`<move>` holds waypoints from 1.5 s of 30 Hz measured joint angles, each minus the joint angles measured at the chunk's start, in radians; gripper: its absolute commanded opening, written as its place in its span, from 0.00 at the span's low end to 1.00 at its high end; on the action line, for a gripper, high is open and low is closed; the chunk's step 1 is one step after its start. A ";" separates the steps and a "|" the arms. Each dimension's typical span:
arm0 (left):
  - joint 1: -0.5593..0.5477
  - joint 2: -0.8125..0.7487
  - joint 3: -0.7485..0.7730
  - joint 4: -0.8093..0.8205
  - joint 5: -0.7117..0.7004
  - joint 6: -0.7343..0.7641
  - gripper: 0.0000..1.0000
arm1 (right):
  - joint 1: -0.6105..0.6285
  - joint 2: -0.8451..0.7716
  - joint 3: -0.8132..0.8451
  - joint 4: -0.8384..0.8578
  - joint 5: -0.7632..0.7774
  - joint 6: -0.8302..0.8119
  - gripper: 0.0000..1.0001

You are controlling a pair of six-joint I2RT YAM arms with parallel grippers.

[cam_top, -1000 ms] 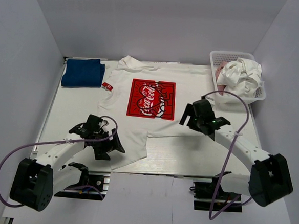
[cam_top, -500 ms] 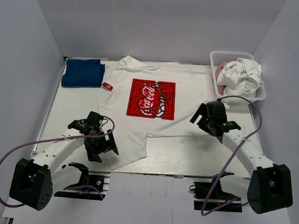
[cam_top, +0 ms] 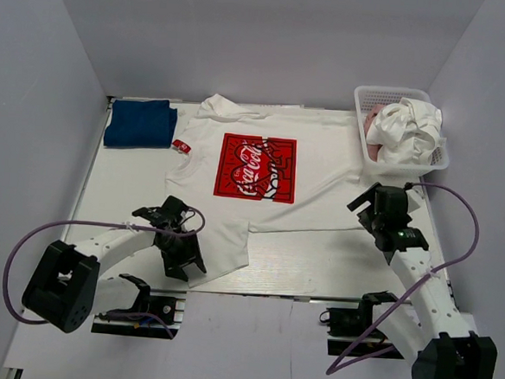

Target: Fold and stack the t-shirts

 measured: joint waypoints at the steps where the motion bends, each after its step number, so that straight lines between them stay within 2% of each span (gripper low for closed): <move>1: -0.008 0.008 -0.003 0.011 0.005 -0.004 0.58 | -0.008 -0.016 0.000 -0.008 0.014 0.002 0.90; 2: -0.015 0.016 -0.005 0.020 0.011 -0.008 0.37 | -0.016 -0.031 0.000 -0.017 0.029 0.004 0.90; 4: -0.032 0.029 -0.012 0.045 0.010 -0.013 0.06 | -0.030 -0.043 -0.001 -0.032 0.049 0.006 0.90; 5: -0.039 0.038 -0.013 0.054 0.011 -0.011 0.00 | -0.040 -0.045 -0.004 -0.038 0.056 0.008 0.90; 10: -0.060 0.046 0.000 0.058 0.003 -0.003 0.00 | -0.092 -0.013 -0.050 -0.045 0.059 0.010 0.86; 16: -0.064 0.011 0.034 0.023 -0.010 0.013 0.00 | -0.142 0.110 -0.088 -0.014 0.005 -0.002 0.82; 20: -0.064 -0.009 0.038 0.009 -0.011 0.021 0.00 | -0.178 0.225 -0.091 0.068 -0.076 -0.045 0.82; 25: -0.064 -0.012 0.045 -0.002 -0.013 0.031 0.00 | -0.193 0.365 -0.038 0.185 -0.162 -0.057 0.76; 26: -0.064 -0.015 0.047 0.000 -0.013 0.031 0.00 | -0.193 0.381 -0.034 0.212 -0.177 -0.058 0.74; 27: -0.064 -0.019 0.048 0.000 -0.012 0.032 0.00 | -0.193 0.393 -0.031 0.230 -0.184 -0.057 0.58; 29: -0.064 -0.026 0.050 0.000 -0.011 0.032 0.00 | -0.193 0.409 -0.031 0.255 -0.203 -0.058 0.38; 30: -0.064 -0.026 0.052 0.000 -0.011 0.032 0.00 | -0.193 0.416 -0.032 0.255 -0.209 -0.058 0.23; 32: -0.064 -0.025 0.058 -0.002 -0.011 0.033 0.00 | -0.193 0.424 -0.035 0.249 -0.218 -0.056 0.10; 33: -0.064 -0.025 0.063 -0.006 -0.011 0.034 0.00 | -0.193 0.422 -0.038 0.245 -0.218 -0.055 0.00; 38: -0.064 -0.029 0.083 -0.049 -0.011 0.035 0.00 | -0.193 0.348 -0.039 0.157 -0.212 -0.071 0.00; 45: -0.064 -0.103 0.082 -0.163 -0.002 0.035 0.00 | -0.193 0.059 -0.083 -0.078 -0.159 -0.102 0.00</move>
